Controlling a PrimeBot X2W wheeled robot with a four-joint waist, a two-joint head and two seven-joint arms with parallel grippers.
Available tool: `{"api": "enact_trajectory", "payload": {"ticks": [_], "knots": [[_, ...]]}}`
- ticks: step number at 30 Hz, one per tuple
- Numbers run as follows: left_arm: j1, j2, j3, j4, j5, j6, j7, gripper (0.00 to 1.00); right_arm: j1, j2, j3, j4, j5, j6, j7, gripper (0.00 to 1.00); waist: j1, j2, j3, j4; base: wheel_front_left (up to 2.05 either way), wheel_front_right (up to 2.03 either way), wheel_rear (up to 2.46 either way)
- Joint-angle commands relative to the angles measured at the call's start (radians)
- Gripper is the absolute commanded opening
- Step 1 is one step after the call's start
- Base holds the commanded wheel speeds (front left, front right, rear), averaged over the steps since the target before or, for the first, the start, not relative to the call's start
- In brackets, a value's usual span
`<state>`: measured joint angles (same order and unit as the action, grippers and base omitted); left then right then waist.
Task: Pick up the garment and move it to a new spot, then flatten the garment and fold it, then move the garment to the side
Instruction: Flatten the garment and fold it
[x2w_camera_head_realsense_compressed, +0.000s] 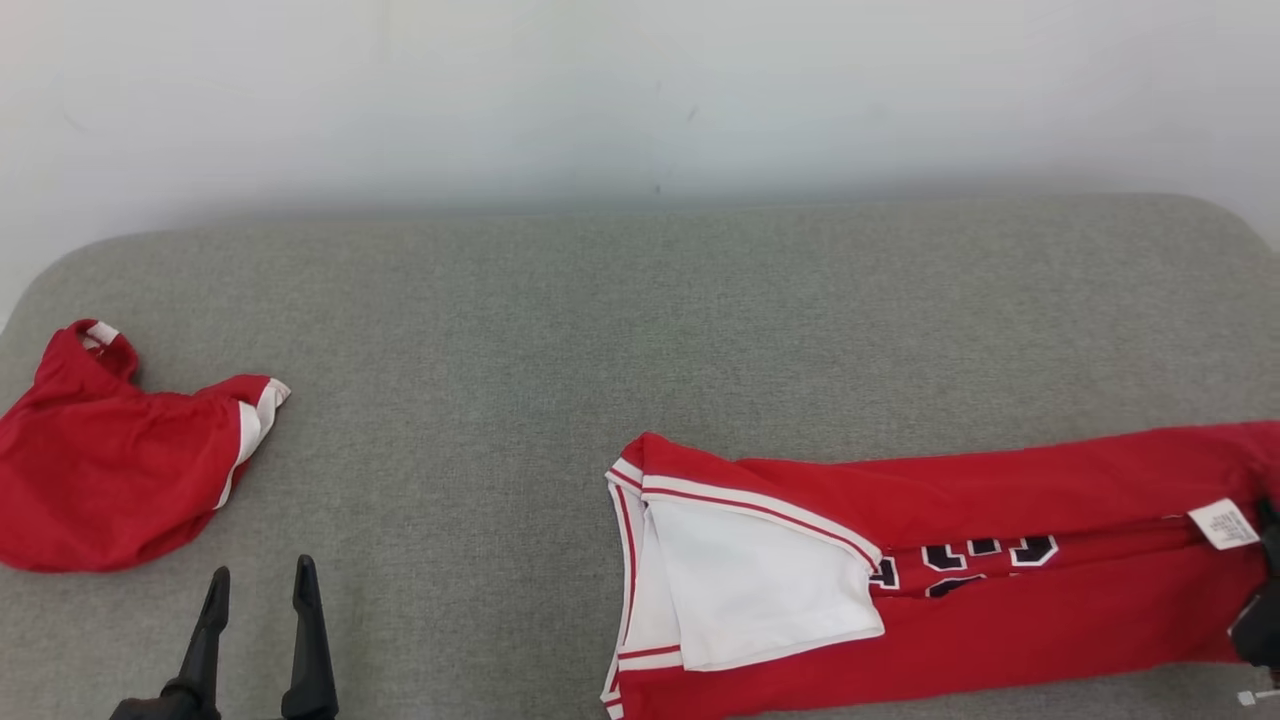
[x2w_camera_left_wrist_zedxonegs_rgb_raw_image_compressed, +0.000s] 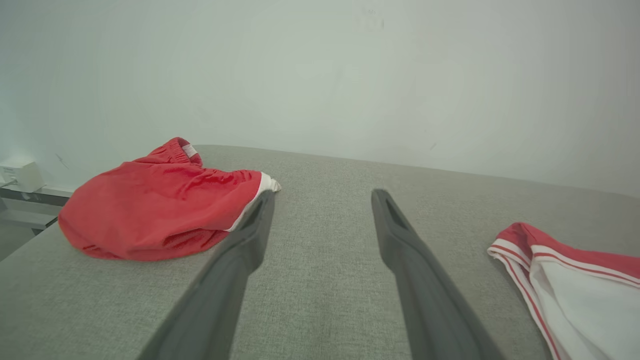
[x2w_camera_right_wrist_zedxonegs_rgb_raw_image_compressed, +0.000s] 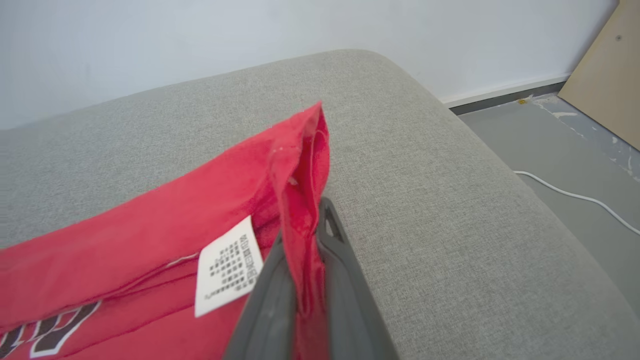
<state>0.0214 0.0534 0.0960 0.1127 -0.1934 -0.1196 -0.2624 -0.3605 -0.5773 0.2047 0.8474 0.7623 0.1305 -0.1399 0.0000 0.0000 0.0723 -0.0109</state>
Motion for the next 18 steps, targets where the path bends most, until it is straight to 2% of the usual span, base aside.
{"api": "enact_trajectory", "payload": {"ticks": [1,9,14,18], "knots": [[0.017,-0.003,0.004,0.002,0.003,-0.002,-0.003,1.00,-0.007,0.006,0.008,-0.014,-0.012,0.000,0.003,0.00,0.0000,0.0000,-0.016,-0.016,0.00,0.00,0.00],[0.029,-0.003,0.004,0.009,-0.003,-0.005,-0.003,1.00,0.035,0.111,0.056,-0.197,-0.060,0.000,0.026,0.00,0.0000,0.0000,-0.035,-0.040,0.00,0.00,0.00],[0.018,-0.003,-0.006,0.014,-0.011,-0.007,-0.003,1.00,0.089,0.189,0.082,-0.370,-0.088,0.000,0.070,0.00,0.0000,0.0000,-0.032,-0.033,0.00,0.00,0.00],[0.009,-0.003,-0.012,0.019,-0.007,-0.008,-0.003,1.00,0.112,0.240,0.092,-0.463,-0.111,0.000,0.103,0.00,0.0000,0.0000,-0.026,-0.022,0.00,0.00,0.00]]}}
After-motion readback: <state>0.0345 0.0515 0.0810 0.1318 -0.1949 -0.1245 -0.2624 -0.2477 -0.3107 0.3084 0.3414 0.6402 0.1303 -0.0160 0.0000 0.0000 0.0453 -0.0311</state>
